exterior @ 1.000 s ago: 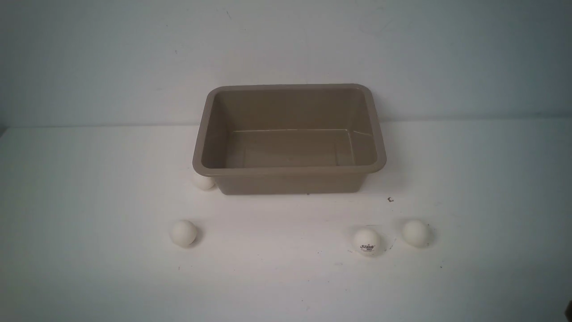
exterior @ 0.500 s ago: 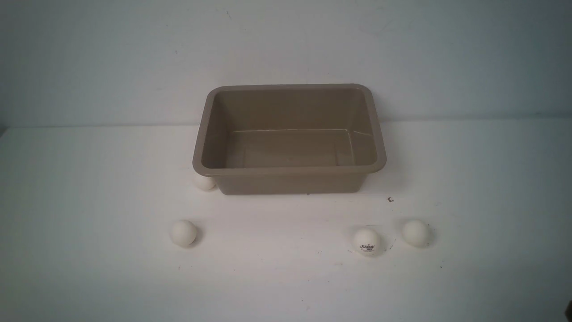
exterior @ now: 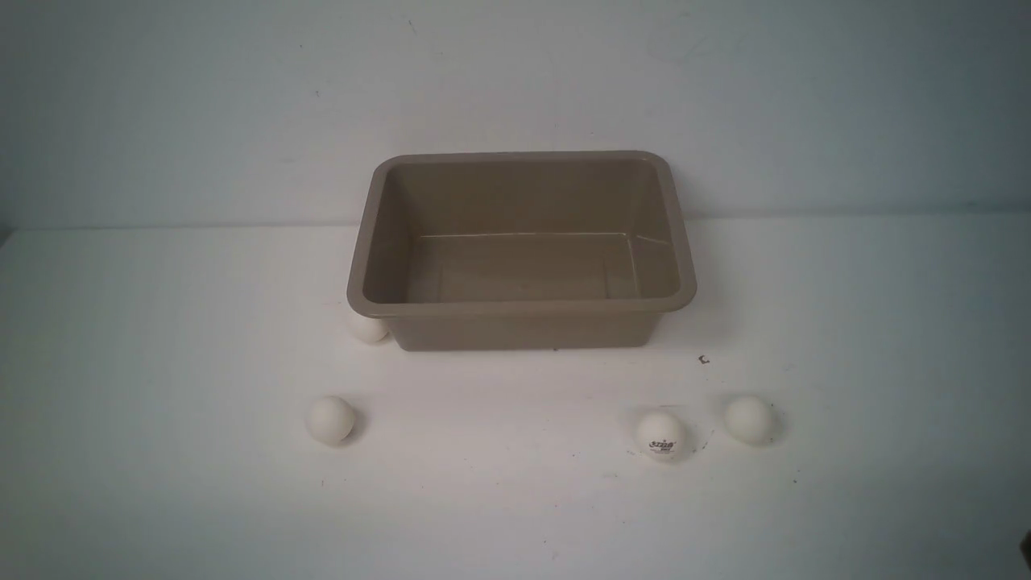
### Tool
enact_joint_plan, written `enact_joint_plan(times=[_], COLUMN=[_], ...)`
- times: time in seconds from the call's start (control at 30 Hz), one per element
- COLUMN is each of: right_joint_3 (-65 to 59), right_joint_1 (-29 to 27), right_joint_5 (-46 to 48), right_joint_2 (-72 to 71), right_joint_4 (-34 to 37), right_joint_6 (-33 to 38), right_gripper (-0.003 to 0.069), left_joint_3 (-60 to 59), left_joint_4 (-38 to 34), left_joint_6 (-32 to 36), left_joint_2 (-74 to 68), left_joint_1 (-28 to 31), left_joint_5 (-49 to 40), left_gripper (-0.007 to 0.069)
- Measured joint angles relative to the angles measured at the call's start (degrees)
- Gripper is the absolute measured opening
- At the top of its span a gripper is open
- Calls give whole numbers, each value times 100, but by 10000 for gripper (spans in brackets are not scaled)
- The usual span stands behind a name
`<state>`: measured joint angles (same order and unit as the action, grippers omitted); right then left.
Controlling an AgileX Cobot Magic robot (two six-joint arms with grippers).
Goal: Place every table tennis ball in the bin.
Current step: Use the right arm to clamp the table tennis ball closest to it
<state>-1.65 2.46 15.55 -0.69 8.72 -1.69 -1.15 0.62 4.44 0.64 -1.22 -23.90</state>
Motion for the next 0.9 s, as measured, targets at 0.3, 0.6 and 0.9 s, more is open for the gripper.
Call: enact_joint_plan(times=[0.3, 0.6, 0.9], right_joint_3=[0, 0, 1079], right_joint_1=[0, 0, 2], right_joint_5=[-2412, -1973, -637], right_joint_2=[0, 0, 0], right_joint_4=[4160, 5403, 4724], right_joint_6=[-1226, -237, 2037], right_gripper=[547, 547, 547], left_joint_3=[0, 0, 0], left_joint_4=[0, 0, 0], left_joint_6=[0, 0, 0], left_joint_2=[0, 0, 0], left_joint_1=[0, 0, 0], left_joint_5=[0, 0, 0], left_gripper=[492, 492, 492])
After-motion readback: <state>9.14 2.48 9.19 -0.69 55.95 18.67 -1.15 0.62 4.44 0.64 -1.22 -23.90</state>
